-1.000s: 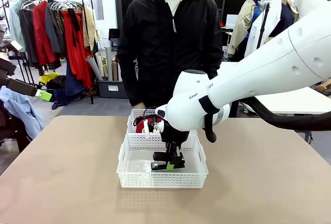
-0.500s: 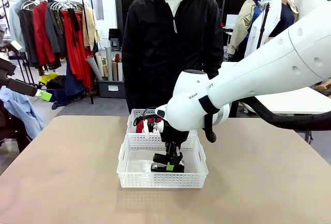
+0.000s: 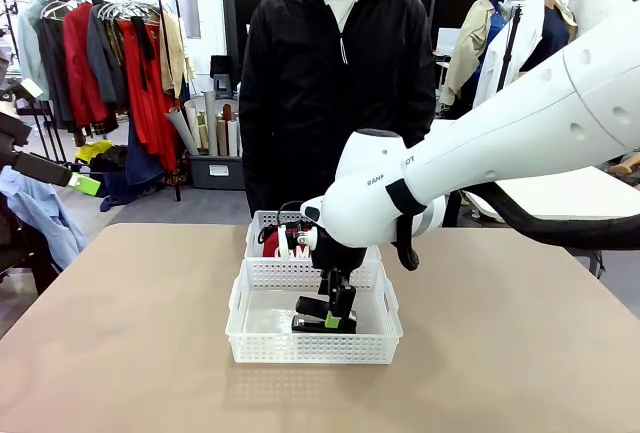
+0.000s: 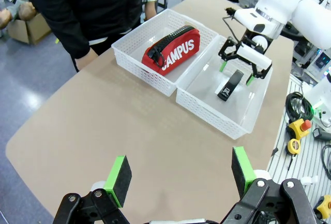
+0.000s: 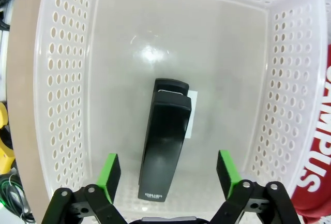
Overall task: Distribute items into two baskets.
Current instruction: Place the picked Stapler into the Organizing basket as instructed by the person.
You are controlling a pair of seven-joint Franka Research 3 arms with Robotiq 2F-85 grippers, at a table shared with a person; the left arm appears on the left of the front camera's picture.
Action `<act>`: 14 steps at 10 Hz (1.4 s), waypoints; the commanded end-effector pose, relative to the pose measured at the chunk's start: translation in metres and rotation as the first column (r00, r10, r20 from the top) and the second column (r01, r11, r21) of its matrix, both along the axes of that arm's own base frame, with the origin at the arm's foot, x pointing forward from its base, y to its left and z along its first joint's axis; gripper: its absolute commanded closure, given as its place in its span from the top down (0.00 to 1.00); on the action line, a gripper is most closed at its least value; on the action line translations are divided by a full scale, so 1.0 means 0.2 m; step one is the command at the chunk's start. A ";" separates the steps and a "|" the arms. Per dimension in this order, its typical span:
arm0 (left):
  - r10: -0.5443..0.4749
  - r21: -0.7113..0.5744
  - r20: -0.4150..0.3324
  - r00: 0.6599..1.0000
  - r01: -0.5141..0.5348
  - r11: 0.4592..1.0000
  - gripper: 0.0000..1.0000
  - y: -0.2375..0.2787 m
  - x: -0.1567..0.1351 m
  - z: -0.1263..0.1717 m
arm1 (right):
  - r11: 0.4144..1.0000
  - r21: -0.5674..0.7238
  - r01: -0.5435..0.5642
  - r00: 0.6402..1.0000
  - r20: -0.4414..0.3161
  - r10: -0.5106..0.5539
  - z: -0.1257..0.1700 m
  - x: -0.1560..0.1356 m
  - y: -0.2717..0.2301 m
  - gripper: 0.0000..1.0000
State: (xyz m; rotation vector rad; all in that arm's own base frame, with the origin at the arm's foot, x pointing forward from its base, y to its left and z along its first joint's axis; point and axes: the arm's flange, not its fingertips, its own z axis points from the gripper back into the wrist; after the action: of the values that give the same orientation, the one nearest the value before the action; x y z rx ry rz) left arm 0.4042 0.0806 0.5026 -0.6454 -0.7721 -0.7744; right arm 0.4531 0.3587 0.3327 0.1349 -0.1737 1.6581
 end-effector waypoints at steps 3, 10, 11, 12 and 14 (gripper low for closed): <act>0.007 -0.026 0.007 1.000 -0.007 1.000 1.00 -0.01 -0.01 0.00 | 0.999 0.005 0.048 0.999 -0.008 -0.048 0.12 -0.01 -0.03 1.00; 0.007 -0.026 0.007 1.000 -0.007 1.000 1.00 -0.01 -0.01 0.00 | 1.000 0.004 0.022 1.000 0.009 -0.022 0.10 0.00 -0.02 1.00; 0.007 -0.026 0.007 1.000 -0.007 1.000 1.00 -0.01 -0.01 0.00 | 1.000 0.004 0.022 1.000 0.009 -0.022 0.10 0.00 -0.02 1.00; 0.007 -0.026 0.007 1.000 -0.007 1.000 1.00 -0.01 -0.01 0.00 | 1.000 0.004 0.022 1.000 0.009 -0.022 0.10 0.00 -0.02 1.00; 0.007 -0.026 0.007 1.000 -0.007 1.000 1.00 -0.01 -0.01 0.00 | 1.000 0.004 0.022 1.000 0.009 -0.022 0.10 0.00 -0.02 1.00</act>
State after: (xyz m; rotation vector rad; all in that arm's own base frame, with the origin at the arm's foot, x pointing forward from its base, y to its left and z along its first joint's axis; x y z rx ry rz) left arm 0.4042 0.0807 0.5026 -0.6454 -0.7721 -0.7744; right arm 0.4542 0.3551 0.3505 0.1311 -0.1786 1.6345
